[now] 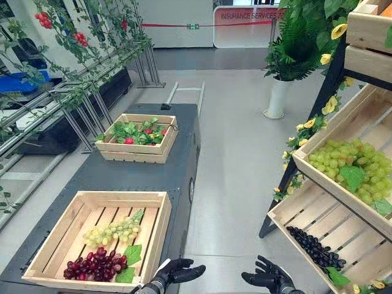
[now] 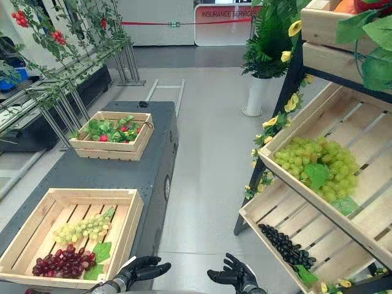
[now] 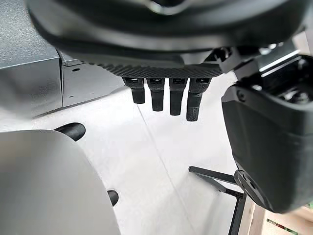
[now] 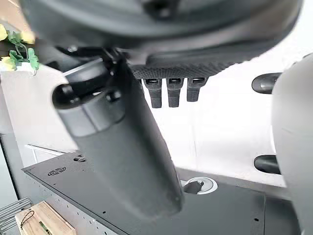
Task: Pick up the fruits from the basket on one side to the basket on the other side
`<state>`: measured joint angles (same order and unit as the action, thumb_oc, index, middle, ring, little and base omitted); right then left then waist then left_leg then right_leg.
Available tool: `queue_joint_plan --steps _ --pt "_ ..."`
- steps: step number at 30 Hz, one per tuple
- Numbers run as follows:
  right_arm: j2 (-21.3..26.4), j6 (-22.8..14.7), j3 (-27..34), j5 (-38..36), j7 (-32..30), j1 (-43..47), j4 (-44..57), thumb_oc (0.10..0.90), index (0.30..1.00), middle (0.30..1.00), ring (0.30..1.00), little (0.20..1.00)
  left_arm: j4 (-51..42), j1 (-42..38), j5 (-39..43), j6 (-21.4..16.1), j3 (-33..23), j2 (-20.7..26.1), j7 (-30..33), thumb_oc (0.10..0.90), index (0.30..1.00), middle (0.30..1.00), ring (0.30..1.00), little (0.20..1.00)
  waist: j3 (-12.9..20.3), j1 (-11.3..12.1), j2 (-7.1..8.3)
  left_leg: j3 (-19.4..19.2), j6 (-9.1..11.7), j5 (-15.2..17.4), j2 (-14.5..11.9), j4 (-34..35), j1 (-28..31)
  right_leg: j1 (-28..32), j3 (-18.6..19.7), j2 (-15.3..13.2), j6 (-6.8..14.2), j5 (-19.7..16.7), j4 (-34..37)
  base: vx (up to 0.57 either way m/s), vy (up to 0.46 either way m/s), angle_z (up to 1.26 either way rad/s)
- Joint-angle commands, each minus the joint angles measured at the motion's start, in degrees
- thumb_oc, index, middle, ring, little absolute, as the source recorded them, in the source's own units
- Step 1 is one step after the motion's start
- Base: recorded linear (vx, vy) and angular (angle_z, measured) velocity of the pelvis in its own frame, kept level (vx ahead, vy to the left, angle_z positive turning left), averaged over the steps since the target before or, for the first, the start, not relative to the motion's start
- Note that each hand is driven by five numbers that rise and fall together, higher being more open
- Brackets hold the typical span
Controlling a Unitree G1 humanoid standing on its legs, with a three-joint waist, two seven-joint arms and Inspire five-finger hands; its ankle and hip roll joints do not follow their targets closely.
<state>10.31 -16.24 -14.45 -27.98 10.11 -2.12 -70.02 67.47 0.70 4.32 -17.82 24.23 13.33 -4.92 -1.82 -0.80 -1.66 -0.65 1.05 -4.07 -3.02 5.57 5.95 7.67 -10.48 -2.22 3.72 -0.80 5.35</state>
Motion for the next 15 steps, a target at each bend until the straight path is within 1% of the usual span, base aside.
queue_joint_plan --steps 1,7,15 --pt "-0.76 -2.21 0.59 -1.69 1.97 5.05 -1.08 0.8 0.9 0.9 0.9 0.9 2.34 -4.81 0.01 -1.8 -0.02 -3.43 0.44 0.8 0.9 0.9 0.9 0.9 -2.72 0.7 1.56 -3.45 -2.69 9.84 5.69 -0.57 3.51 2.39 0.48 1.71 -0.79 4.47 -0.35 -0.04 0.181 0.66" --pt "-0.92 -1.94 0.52 -0.78 1.29 5.23 -1.06 0.8 0.9 0.9 0.9 0.9 2.64 -4.89 -0.12 -0.62 0.0 -3.58 0.0 0.8 0.9 0.9 0.9 0.9 -2.67 0.61 1.66 -3.48 -2.61 9.94 5.64 -0.57 3.58 2.42 0.61 1.75 -0.77 4.5 -0.35 0.0 0.0 0.0" --pt "-0.49 -2.32 0.01 0.05 0.59 5.37 -0.91 0.8 0.9 0.9 0.9 0.9 2.78 -5.11 -1.08 -0.53 0.27 -3.27 1.2 0.8 0.9 0.9 0.9 0.9 -2.77 0.58 1.55 -3.73 -2.62 9.93 5.52 -0.57 3.4 2.22 0.57 1.72 -0.71 4.47 -0.35 0.0 0.0 0.0"
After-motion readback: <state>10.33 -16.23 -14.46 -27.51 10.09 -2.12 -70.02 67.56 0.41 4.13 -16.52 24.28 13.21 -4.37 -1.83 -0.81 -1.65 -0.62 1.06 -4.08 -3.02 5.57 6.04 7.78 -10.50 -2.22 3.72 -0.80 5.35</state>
